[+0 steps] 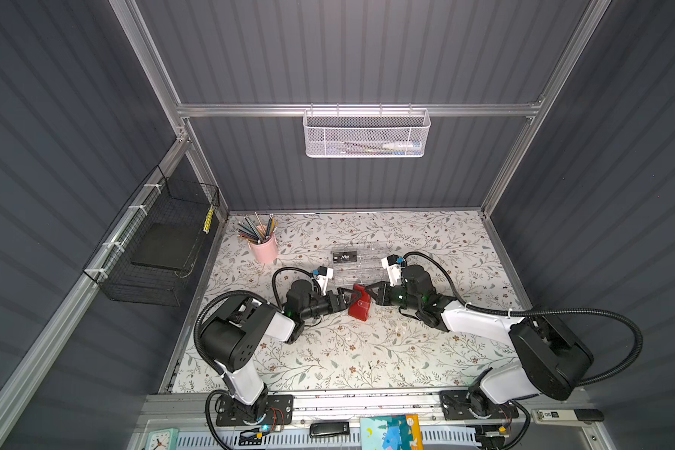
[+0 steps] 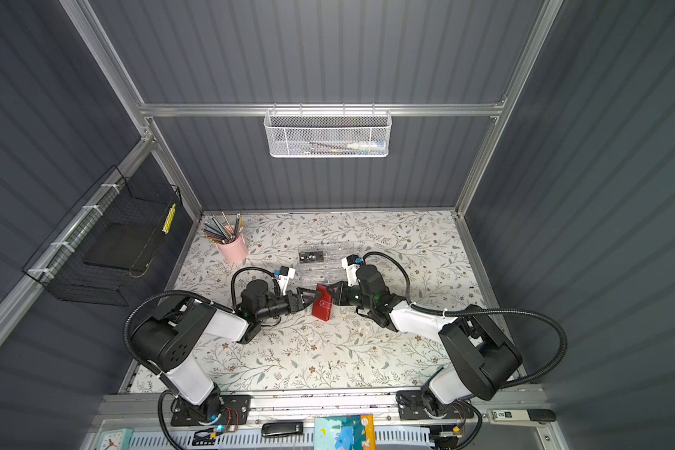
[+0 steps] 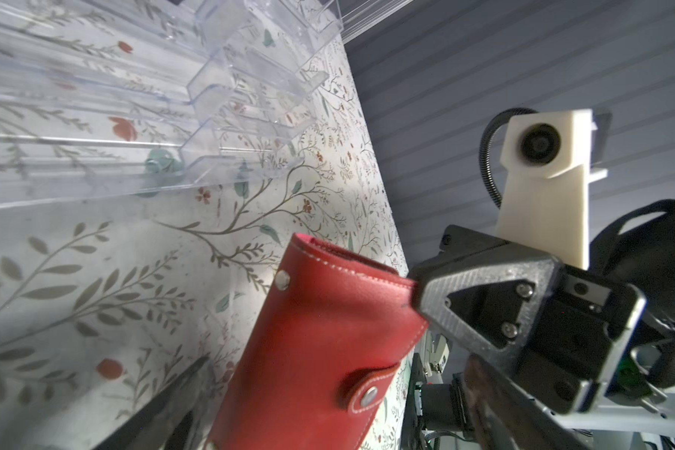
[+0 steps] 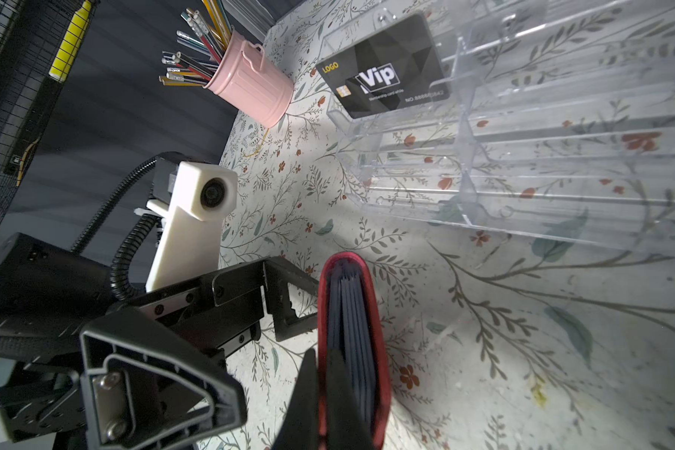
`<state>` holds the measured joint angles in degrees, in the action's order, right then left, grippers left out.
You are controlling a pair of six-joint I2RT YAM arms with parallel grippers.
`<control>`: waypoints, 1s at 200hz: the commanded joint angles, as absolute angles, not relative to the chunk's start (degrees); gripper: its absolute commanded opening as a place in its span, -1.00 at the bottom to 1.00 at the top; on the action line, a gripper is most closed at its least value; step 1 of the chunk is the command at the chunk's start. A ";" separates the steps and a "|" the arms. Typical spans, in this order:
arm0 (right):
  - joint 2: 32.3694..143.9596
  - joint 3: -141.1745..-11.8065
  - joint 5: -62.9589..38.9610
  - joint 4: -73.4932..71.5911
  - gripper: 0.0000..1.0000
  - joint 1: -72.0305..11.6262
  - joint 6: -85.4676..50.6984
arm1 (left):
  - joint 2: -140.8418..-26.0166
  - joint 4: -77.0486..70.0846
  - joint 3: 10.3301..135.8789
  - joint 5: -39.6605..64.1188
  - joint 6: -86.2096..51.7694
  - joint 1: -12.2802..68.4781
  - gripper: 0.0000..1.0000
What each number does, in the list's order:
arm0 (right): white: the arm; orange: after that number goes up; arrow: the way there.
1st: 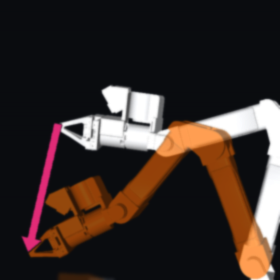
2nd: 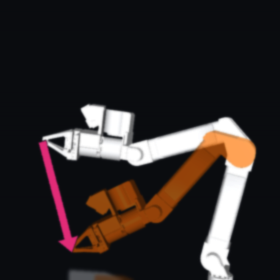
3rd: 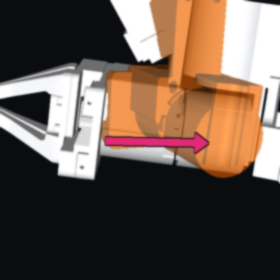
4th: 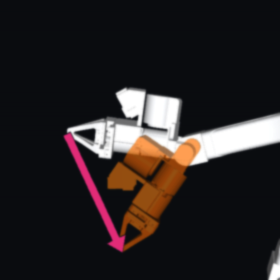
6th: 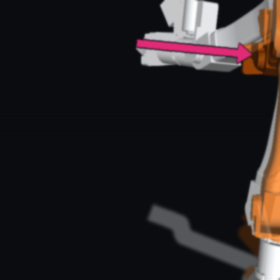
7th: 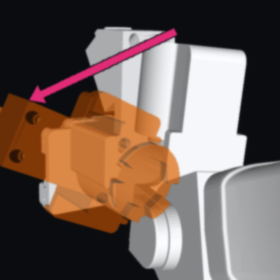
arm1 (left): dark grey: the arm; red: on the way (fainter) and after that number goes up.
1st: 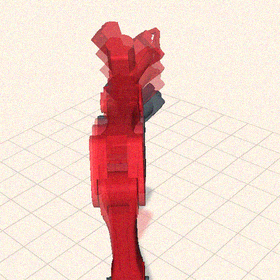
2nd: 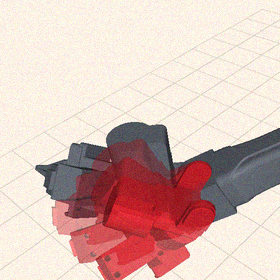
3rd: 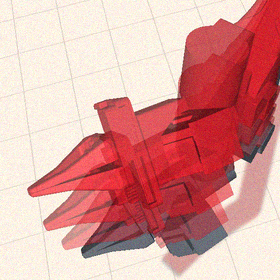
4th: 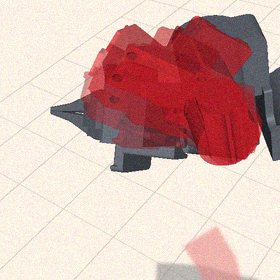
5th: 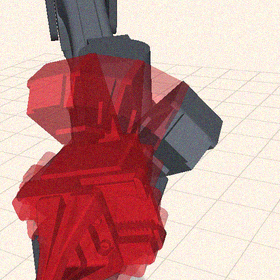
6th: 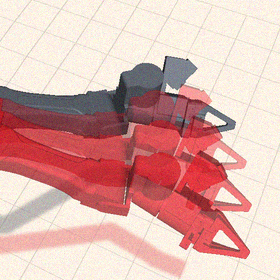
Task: Take the credit cards out of the card holder
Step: Pass the card holder.
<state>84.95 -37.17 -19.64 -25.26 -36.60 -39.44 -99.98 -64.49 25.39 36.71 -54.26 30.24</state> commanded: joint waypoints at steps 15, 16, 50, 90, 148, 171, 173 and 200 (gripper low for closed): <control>83.81 -38.92 -22.50 -27.41 -1.00 -35.35 -40.25 | -103.70 -75.42 24.32 37.88 -56.28 30.79 0.96; 83.78 -39.04 -22.50 -27.42 -1.00 -35.30 -40.29 | -103.75 -75.55 24.33 37.88 -56.31 30.77 0.96; 83.67 -40.18 -23.57 -27.00 -1.00 -34.59 -40.34 | -104.94 -79.49 24.42 38.37 -57.13 31.46 0.91; 83.51 -41.66 -24.96 -26.75 -1.00 -33.63 -40.70 | -106.08 -83.06 24.61 39.65 -58.17 31.90 0.83; 82.00 -42.98 -26.85 -24.89 -1.00 -31.75 -40.28 | -107.69 -87.43 24.43 40.08 -59.46 32.12 0.72; 80.84 -43.73 -27.38 -23.29 -1.00 -31.50 -39.48 | -107.66 -87.19 24.93 40.24 -59.28 32.26 0.78; 80.75 -43.80 -27.41 -23.09 -1.00 -31.47 -39.38 | -107.64 -87.12 25.02 40.32 -59.25 32.37 0.78; 80.14 -44.51 -28.21 -22.25 -1.00 -31.33 -39.30 | -107.37 -85.84 25.97 40.43 -58.76 32.43 0.79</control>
